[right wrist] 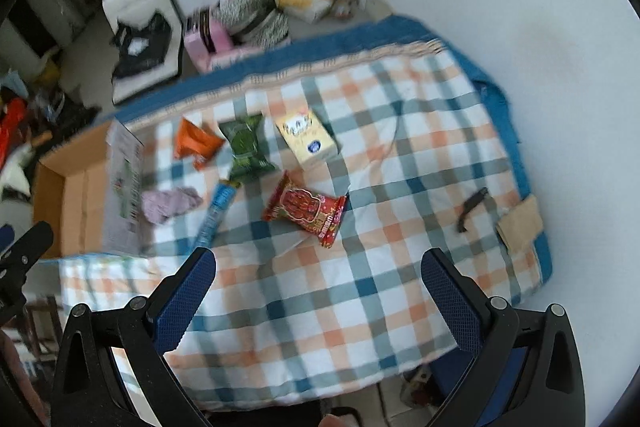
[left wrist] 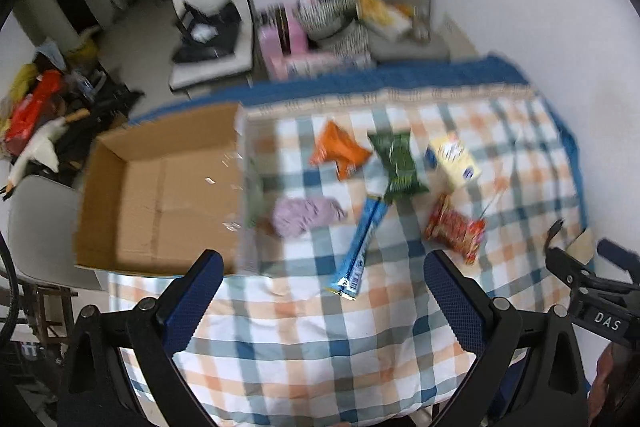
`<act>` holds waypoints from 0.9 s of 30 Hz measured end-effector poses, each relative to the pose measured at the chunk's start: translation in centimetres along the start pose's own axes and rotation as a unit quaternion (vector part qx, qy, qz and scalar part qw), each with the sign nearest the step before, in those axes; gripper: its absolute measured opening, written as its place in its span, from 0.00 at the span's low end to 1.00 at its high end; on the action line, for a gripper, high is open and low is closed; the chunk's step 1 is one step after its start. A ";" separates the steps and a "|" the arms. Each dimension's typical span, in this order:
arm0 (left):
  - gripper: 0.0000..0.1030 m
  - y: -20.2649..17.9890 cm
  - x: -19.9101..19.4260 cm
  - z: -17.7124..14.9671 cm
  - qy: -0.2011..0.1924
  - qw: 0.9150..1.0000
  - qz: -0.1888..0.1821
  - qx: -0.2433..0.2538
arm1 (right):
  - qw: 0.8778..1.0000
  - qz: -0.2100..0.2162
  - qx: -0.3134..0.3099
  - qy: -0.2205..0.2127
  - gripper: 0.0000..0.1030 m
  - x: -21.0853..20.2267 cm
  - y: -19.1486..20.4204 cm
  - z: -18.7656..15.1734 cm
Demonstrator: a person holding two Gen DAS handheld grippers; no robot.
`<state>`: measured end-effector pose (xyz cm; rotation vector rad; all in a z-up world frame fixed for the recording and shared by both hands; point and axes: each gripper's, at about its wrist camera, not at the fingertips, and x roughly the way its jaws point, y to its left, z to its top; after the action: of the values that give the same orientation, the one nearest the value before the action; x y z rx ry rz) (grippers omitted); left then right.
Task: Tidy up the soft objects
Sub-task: 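Grasp the red snack bag with the right tool while the left tool grasps the green bag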
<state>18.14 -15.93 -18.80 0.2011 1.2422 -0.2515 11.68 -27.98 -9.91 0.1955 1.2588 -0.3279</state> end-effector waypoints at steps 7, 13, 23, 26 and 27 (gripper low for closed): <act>0.93 -2.4 11.1 0.5 0.101 0.995 -0.006 0.016 | 0.986 0.004 -0.135 0.098 0.99 14.2 2.3 3.1; 0.82 -2.7 17.7 -0.2 0.170 0.985 -0.008 0.018 | 0.964 0.011 -0.208 0.165 0.95 22.7 3.9 3.5; 0.82 -1.7 20.5 -0.9 0.205 0.979 -0.014 -0.008 | 0.966 0.034 -0.112 0.229 0.63 28.6 1.7 2.8; 0.82 -1.9 20.6 -0.7 0.207 0.978 -0.010 -0.007 | 0.954 0.089 -0.011 0.285 0.62 29.3 0.2 1.9; 0.82 -1.9 20.7 -0.6 0.208 0.978 -0.010 -0.006 | 0.949 0.108 -0.003 0.295 0.62 29.4 0.3 1.6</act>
<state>23.29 -19.25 -38.68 0.2381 1.6611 -0.2247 21.16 -32.24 -37.45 0.4449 1.8103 -0.0717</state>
